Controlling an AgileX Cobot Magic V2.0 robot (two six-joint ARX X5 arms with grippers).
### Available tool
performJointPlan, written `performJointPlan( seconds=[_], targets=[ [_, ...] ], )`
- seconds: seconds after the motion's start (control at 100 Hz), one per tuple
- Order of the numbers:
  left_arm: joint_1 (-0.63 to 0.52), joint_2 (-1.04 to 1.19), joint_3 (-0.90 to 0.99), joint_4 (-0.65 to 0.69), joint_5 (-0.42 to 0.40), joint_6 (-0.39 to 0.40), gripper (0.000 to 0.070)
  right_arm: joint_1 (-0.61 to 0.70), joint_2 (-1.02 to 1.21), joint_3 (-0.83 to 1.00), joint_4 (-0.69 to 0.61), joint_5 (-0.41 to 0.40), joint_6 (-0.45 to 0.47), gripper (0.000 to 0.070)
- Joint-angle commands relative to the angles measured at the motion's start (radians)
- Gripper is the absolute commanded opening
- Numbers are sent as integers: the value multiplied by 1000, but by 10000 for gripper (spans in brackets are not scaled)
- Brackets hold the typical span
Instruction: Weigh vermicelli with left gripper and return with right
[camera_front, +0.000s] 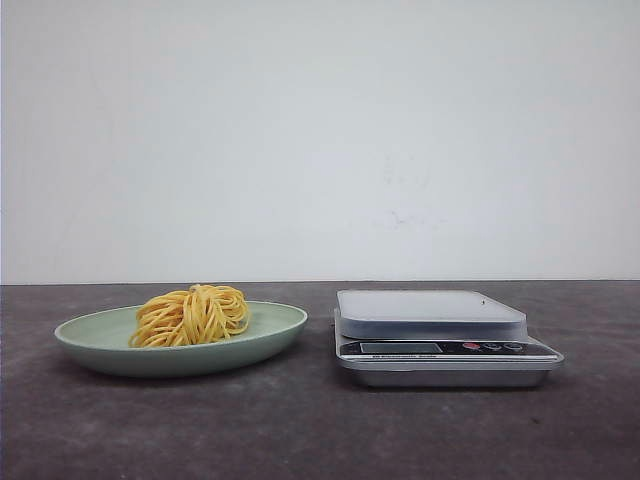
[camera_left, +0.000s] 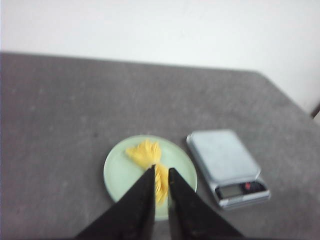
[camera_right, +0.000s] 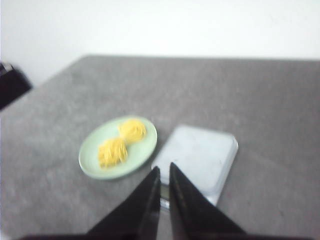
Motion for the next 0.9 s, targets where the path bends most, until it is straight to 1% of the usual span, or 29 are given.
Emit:
performJointPlan(
  seconds=[0.0,0.08,0.15,0.19,0.26,0.37,0.52,0.76,0.89],
  targets=[
    [-8,2,2,58,-7,18,7,10,14,13,69,42,-65,7],
    [-8,2,-21,140,-40,23,7,10,32,13,145,79,-112,7],
    [-8,2,-53,218,-79,55,7,10,54,6,215,106,-167,7],
    [-8,2,-77,269,-80,72,7,10,66,-3,259,108,-189,7],
    [-8,4,-121,344,-79,77,7,10,87,-24,330,103,-219,7],
    [-8,16,-177,412,-79,89,7,10,129,-68,431,93,-257,7],
    [-8,60,-200,421,-79,103,7,10,207,-105,522,93,-281,7],
    [-8,77,-200,363,-79,103,16,10,315,-105,528,93,-281,7],
    [-8,77,-200,373,-79,103,16,10,335,-105,528,93,-280,7]
  ],
)
